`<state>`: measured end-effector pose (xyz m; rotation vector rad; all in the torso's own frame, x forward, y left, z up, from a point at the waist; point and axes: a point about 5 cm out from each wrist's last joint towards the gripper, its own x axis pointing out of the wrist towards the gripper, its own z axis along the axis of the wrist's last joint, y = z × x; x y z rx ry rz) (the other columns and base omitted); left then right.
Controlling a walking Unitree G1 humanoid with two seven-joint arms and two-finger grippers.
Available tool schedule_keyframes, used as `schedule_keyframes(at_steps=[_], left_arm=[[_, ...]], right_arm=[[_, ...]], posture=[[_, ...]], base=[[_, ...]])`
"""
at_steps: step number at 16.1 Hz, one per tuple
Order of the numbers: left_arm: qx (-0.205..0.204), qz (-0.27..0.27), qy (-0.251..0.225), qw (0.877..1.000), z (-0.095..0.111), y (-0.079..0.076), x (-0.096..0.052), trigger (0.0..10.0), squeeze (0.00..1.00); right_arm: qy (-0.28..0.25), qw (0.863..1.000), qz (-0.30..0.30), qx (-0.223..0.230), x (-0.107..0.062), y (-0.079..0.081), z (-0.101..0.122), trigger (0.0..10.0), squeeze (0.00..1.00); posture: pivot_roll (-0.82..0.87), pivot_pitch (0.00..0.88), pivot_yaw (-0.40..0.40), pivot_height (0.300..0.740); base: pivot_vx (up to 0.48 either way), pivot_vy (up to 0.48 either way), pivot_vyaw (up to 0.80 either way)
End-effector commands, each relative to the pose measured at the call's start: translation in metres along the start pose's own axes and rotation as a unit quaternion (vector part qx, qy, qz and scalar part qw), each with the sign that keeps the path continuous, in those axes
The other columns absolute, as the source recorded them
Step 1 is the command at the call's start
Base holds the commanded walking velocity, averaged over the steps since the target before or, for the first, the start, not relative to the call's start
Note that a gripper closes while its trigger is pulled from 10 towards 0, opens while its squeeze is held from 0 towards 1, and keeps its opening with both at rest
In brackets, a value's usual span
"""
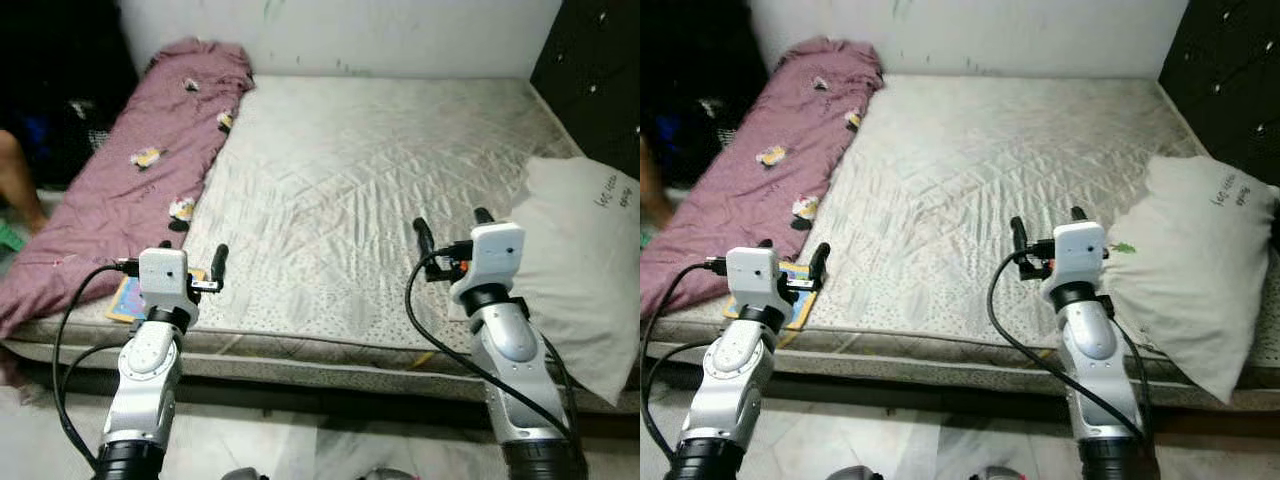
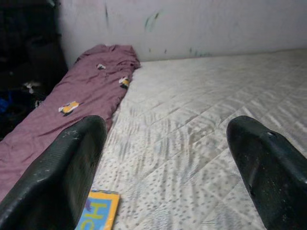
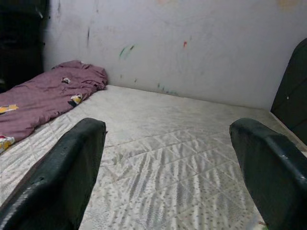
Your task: Clean up the room
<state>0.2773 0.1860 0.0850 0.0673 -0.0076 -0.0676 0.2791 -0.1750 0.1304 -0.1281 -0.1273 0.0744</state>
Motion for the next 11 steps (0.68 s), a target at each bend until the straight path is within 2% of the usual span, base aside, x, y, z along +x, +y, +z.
schedule_keyframes(at_steps=[1, 3, 6, 11], left_arm=[[-0.004, -0.004, -0.011, 1.000, 0.0037, 0.0037, 0.0000, 10.0, 0.00], [-0.006, -0.012, -0.015, 1.000, 0.0044, 0.0026, -0.0005, 10.0, 0.00], [-0.008, -0.014, -0.016, 1.000, 0.0045, 0.0026, -0.0006, 10.0, 0.00], [-0.010, -0.018, -0.017, 1.000, 0.0045, 0.0021, -0.0016, 10.0, 0.00]], right_arm=[[-0.009, 1.000, 0.002, -0.001, 0.0025, 0.0016, 0.0040, 10.0, 0.00], [-0.009, 1.000, 0.000, 0.000, 0.0029, 0.0010, 0.0040, 10.0, 0.00], [-0.010, 1.000, -0.001, -0.001, 0.0034, 0.0003, 0.0046, 10.0, 0.00], [-0.011, 1.000, -0.001, -0.002, 0.0041, 0.0002, 0.0048, 10.0, 0.00]], posture=[[-0.10, 0.000, 0.034, 0.740], [-0.10, 0.000, 0.034, 0.740], [-0.10, 0.000, 0.034, 0.740], [-0.10, 0.000, 0.033, 0.740]], base=[[0.000, 0.000, 0.00], [0.251, 0.000, 0.00], [0.294, 0.000, -0.57], [0.328, 0.000, 0.00]])
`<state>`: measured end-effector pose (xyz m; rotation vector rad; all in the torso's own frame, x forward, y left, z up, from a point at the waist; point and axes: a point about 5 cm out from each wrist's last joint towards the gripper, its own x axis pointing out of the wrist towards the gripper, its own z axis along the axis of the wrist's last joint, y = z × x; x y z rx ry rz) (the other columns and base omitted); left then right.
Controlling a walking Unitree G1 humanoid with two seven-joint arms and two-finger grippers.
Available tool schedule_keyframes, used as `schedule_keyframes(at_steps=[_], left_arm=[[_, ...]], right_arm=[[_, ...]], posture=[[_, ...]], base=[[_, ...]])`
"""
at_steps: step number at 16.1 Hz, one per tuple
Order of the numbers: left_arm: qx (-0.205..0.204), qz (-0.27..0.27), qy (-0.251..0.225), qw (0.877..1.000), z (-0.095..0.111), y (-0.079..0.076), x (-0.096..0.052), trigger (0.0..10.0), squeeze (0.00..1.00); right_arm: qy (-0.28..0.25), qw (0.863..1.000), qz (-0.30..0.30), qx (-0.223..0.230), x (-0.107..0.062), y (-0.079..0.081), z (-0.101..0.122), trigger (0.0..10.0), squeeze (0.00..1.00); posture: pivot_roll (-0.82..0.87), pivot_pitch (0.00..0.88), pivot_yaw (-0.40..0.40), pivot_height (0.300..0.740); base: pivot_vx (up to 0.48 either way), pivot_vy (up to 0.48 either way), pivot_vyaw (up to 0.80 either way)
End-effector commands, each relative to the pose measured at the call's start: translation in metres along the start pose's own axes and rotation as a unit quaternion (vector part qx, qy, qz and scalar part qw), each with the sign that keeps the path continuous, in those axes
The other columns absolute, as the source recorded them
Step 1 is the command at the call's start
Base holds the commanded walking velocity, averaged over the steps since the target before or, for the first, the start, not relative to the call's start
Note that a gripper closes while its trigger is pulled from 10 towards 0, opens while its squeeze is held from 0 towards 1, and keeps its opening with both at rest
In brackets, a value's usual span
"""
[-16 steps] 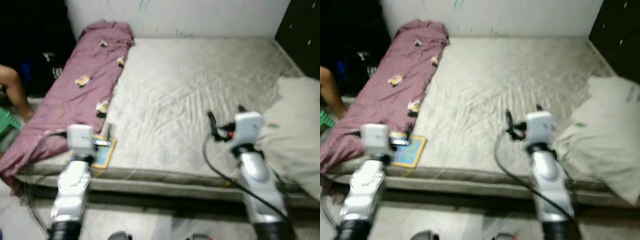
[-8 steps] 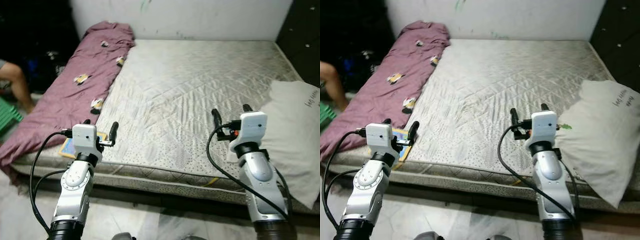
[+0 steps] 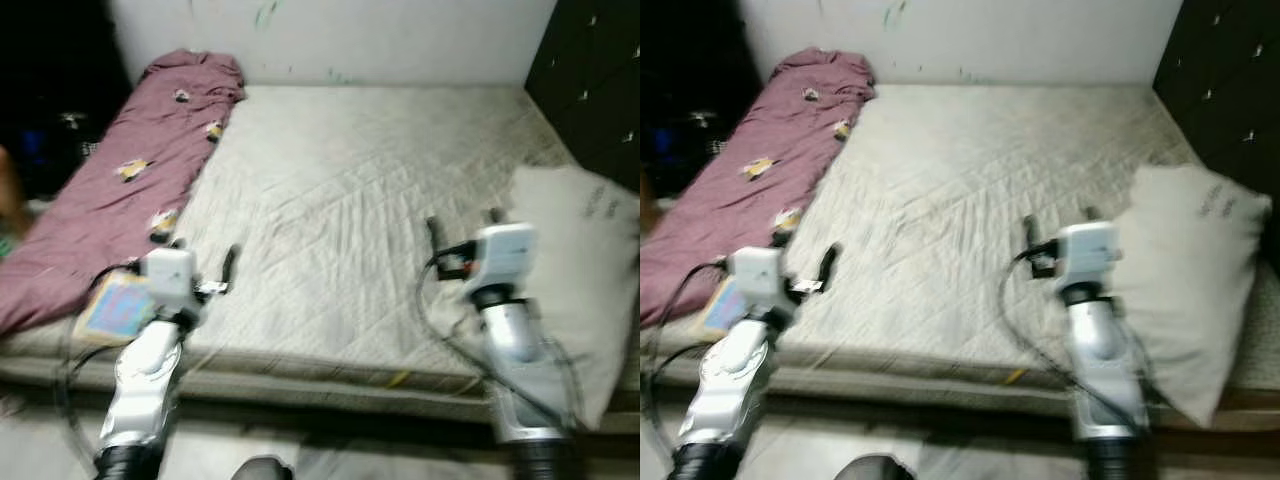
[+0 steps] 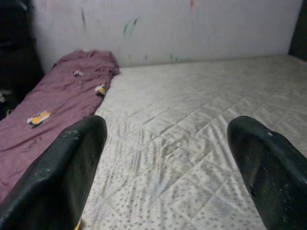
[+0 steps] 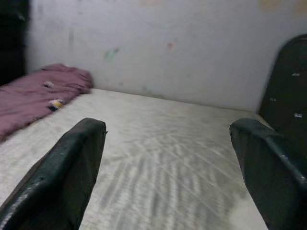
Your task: Clean up the room
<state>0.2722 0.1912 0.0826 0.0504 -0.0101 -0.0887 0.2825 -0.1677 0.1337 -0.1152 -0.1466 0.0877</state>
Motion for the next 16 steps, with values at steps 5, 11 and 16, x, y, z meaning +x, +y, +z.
schedule_keyframes(at_steps=[5, 11, 16], left_arm=[[0.016, 0.022, 0.012, 1.000, 0.001, 0.001, 0.006, 10.0, 0.00], [0.031, 0.043, 0.001, 0.999, 0.010, 0.015, 0.011, 10.0, 0.00], [0.030, 0.036, 0.014, 0.999, 0.002, 0.007, 0.000, 10.0, 0.00]], right_arm=[[0.001, 1.000, -0.010, -0.009, 0.000, -0.007, 0.001, 10.0, 0.00], [-0.006, 1.000, -0.007, -0.003, 0.003, 0.002, 0.006, 10.0, 0.00], [0.002, 1.000, -0.013, 0.001, -0.003, 0.000, 0.000, 10.0, 0.00]], posture=[[-0.09, 0.000, 0.029, 0.740], [-0.07, 0.000, 0.036, 0.740], [-0.08, 0.000, 0.043, 0.740]], base=[[0.120, 0.000, 0.00], [0.000, 0.000, -0.69], [0.000, 0.000, 0.00]])
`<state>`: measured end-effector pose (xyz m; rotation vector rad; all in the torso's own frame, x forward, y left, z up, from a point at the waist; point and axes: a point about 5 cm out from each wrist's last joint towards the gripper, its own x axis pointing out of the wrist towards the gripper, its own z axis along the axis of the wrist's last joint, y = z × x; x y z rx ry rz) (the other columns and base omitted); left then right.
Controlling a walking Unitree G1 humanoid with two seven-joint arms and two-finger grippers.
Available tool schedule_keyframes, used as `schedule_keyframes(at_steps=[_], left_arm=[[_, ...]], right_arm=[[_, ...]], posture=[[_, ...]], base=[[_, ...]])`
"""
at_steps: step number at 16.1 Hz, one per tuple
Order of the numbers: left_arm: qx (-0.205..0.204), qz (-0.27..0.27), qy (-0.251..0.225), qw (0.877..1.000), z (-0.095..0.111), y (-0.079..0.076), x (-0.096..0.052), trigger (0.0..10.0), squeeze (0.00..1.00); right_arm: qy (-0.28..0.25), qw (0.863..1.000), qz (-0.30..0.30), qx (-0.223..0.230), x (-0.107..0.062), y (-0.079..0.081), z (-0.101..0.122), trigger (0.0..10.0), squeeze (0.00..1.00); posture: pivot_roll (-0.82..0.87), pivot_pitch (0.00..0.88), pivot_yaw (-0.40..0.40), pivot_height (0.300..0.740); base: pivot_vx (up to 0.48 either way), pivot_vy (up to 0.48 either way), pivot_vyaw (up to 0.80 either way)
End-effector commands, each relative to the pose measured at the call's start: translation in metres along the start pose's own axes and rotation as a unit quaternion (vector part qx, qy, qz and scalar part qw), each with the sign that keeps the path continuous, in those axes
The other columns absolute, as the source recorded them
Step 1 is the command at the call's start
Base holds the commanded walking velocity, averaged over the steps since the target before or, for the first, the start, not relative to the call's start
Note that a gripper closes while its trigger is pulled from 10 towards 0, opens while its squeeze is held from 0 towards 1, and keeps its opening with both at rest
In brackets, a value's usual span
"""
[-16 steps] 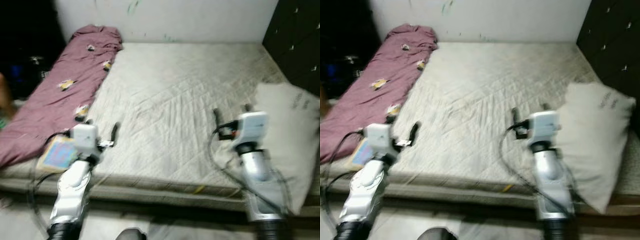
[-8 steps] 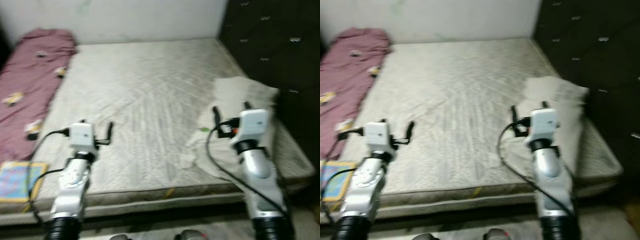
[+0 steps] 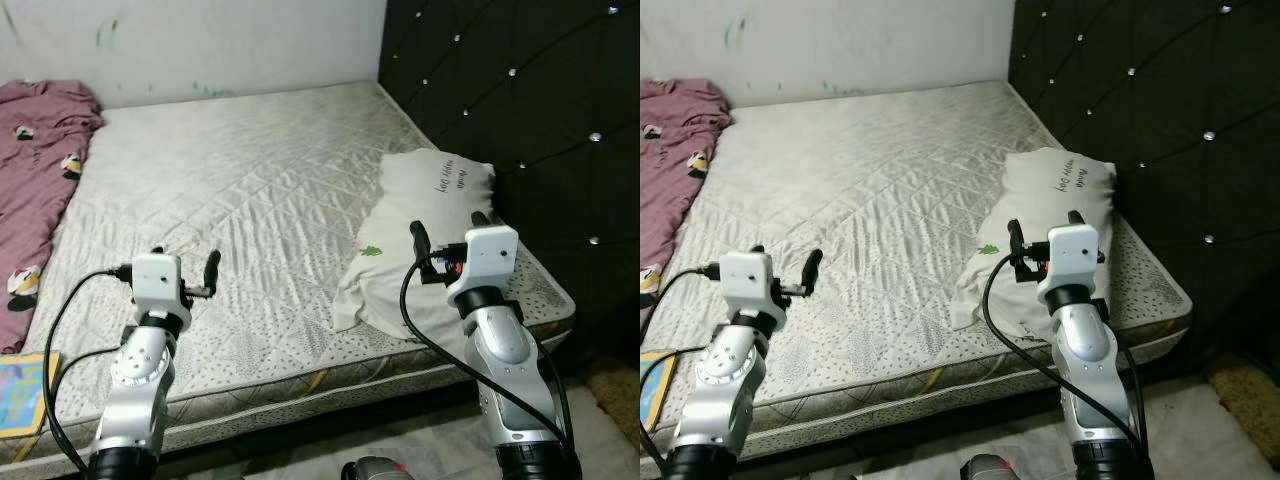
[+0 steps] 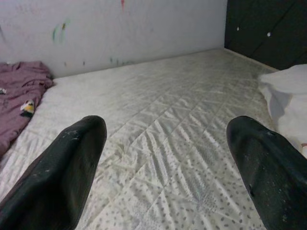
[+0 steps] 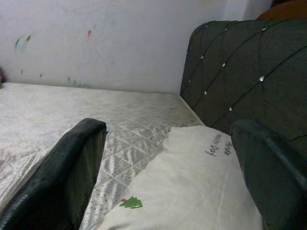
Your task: Clean up the room
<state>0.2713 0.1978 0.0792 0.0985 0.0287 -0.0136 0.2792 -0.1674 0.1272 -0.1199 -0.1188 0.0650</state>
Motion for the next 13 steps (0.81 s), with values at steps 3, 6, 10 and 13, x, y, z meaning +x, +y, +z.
schedule_keyframes(at_steps=[3, 6, 10, 13], left_arm=[[0.002, 0.000, -0.006, 1.000, 0.0054, 0.0006, 0.0024, 10.0, 0.00], [-0.002, 0.002, -0.008, 1.000, 0.0055, -0.0007, 0.0002, 10.0, 0.00], [-0.007, 0.008, -0.007, 1.000, 0.0045, -0.0002, -0.0018, 10.0, 0.00], [-0.010, 0.005, -0.006, 1.000, 0.0042, -0.0007, -0.0021, 10.0, 0.00]], right_arm=[[-0.014, 1.000, 0.014, -0.015, 0.0008, 0.0012, 0.0062, 10.0, 0.00], [-0.011, 1.000, 0.013, -0.006, 0.0019, 0.0012, 0.0054, 10.0, 0.00], [-0.011, 1.000, 0.017, -0.003, 0.0048, 0.0032, 0.0054, 10.0, 0.00], [-0.011, 1.000, 0.019, 0.001, 0.0043, 0.0035, 0.0051, 10.0, 0.00]], posture=[[-0.08, 0.000, 0.037, 0.740], [-0.07, 0.000, 0.023, 0.740], [-0.07, 0.000, 0.015, 0.740], [-0.07, 0.000, 0.016, 0.740]], base=[[0.000, 0.000, 0.53], [0.000, -0.169, 0.20], [0.000, -0.305, 0.00], [0.000, -0.315, 0.00]])
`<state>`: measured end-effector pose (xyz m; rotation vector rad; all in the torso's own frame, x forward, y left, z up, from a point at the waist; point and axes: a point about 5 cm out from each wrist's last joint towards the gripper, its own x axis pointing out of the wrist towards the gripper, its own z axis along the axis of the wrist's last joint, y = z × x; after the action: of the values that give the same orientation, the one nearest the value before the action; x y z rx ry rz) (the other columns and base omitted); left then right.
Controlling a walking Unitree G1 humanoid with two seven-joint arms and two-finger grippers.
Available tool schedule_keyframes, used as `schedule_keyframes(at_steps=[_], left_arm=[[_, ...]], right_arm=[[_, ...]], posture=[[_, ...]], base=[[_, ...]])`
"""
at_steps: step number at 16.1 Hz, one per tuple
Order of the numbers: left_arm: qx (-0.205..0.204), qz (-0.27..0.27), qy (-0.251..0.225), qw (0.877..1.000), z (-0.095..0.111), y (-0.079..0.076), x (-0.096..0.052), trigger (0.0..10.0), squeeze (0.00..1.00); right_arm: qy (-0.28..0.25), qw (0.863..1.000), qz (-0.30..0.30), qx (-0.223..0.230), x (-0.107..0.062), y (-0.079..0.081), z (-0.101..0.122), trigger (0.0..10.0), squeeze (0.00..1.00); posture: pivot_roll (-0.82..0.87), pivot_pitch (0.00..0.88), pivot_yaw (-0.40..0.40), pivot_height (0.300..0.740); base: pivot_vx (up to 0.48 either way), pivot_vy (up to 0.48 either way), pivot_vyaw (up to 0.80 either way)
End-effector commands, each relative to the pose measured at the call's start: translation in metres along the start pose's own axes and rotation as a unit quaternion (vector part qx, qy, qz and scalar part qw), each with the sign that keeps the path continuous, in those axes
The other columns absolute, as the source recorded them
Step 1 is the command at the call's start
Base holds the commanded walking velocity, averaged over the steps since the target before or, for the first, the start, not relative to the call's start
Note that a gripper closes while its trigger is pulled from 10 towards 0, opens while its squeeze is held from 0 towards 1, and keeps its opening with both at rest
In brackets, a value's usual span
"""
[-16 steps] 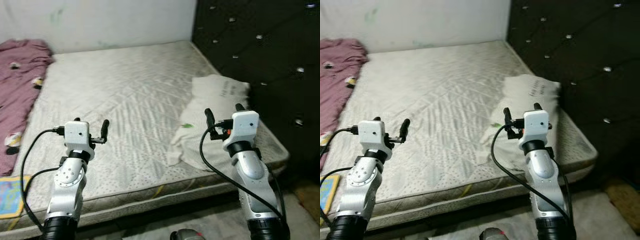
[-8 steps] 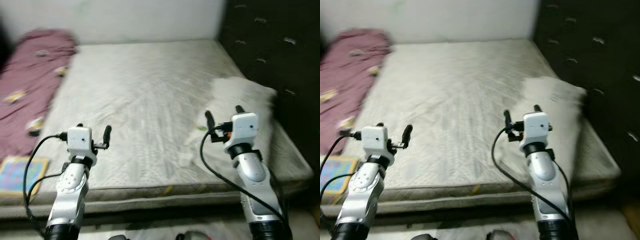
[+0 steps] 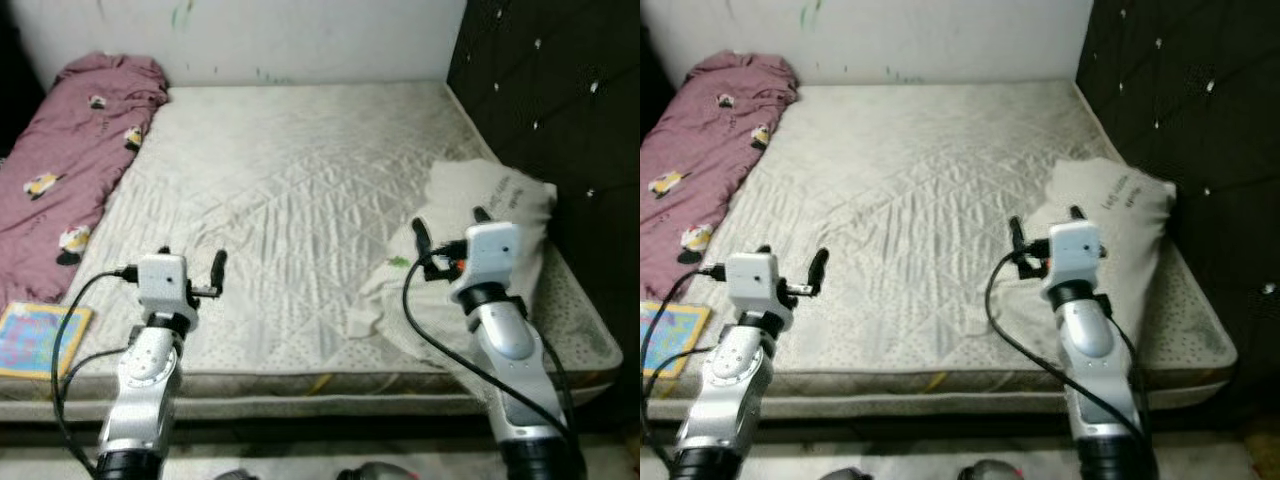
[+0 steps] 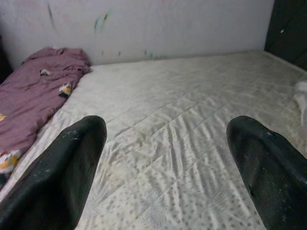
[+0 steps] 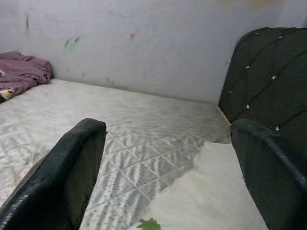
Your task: Clean up the room
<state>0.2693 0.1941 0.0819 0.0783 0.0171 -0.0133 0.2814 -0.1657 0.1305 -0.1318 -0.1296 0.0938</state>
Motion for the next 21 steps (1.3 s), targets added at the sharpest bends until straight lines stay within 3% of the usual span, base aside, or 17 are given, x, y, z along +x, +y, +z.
schedule_keyframes(at_steps=[1, 10, 18, 21], left_arm=[[0.000, 0.003, 0.000, 1.000, 0.0012, 0.0025, 0.0001, 10.0, 0.00], [-0.003, 0.001, 0.001, 1.000, 0.0009, 0.0005, 0.0005, 10.0, 0.00], [-0.012, -0.010, -0.009, 1.000, 0.0034, -0.0002, 0.0004, 10.0, 0.00], [-0.015, -0.016, -0.011, 1.000, 0.0043, -0.0008, -0.0004, 10.0, 0.00]], right_arm=[[-0.005, 1.000, 0.007, 0.008, 0.0011, 0.0025, 0.0020, 10.0, 0.00], [-0.003, 1.000, 0.009, 0.004, 0.0016, 0.0016, 0.0011, 10.0, 0.00], [-0.003, 1.000, 0.011, 0.003, 0.0017, 0.0015, 0.0014, 10.0, 0.00], [-0.003, 1.000, 0.008, 0.006, 0.0017, 0.0001, 0.0013, 10.0, 0.00]], posture=[[-0.08, 0.000, 0.018, 0.740], [-0.07, 0.000, 0.012, 0.740], [-0.08, 0.000, 0.012, 0.740], [-0.08, 0.000, 0.013, 0.740]], base=[[0.000, -0.319, 0.00], [0.000, -0.320, 0.00], [0.000, 0.000, 0.00], [0.277, 0.000, 0.00]])
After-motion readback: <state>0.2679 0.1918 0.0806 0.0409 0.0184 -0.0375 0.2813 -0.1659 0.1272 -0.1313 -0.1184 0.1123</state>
